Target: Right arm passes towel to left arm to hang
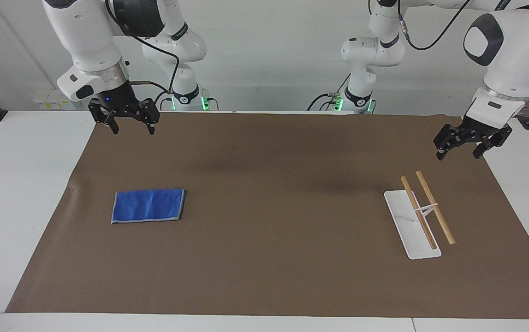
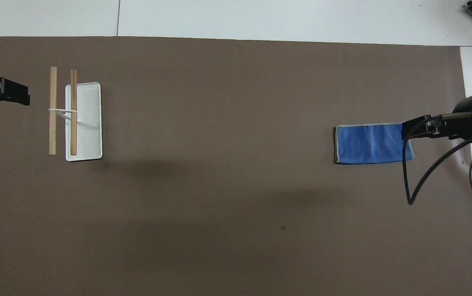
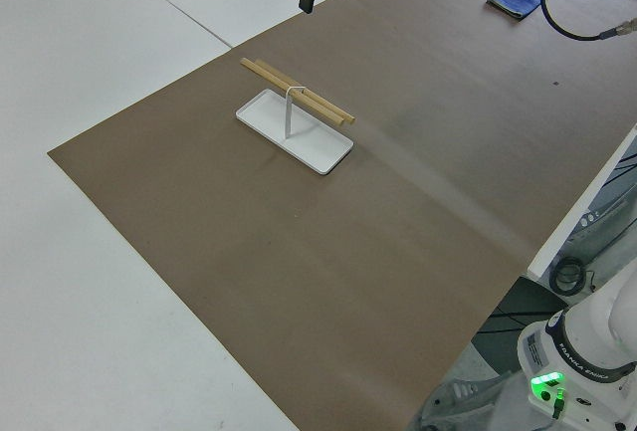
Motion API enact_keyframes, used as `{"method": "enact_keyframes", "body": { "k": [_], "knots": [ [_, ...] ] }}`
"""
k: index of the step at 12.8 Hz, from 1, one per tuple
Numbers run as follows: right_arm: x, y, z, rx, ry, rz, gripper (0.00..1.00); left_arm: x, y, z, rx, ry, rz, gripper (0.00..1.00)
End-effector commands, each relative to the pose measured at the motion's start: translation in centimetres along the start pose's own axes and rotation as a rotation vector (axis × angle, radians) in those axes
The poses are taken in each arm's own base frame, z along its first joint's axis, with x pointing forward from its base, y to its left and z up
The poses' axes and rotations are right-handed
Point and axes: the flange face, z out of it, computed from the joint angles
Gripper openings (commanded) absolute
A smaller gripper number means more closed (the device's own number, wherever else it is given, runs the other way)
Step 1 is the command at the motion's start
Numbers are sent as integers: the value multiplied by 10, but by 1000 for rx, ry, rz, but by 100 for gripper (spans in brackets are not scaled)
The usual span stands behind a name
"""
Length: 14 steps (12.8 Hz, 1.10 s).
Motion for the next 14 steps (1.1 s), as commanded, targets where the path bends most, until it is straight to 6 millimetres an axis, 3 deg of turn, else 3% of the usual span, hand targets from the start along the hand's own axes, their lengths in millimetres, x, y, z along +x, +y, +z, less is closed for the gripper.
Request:
{"method": "enact_keyframes", "body": {
  "k": [1,9,14],
  "knots": [
    [-5,-1,0,8,2,1,100,-9,-2,-2,-5,3,-12,100],
    [-5,8,0,9,4,27,100,-8,-2,-1,-5,3,-12,100],
    [1,8,26,11,40,20,100,-8,-2,-1,-5,3,-12,100]
  ]
}}
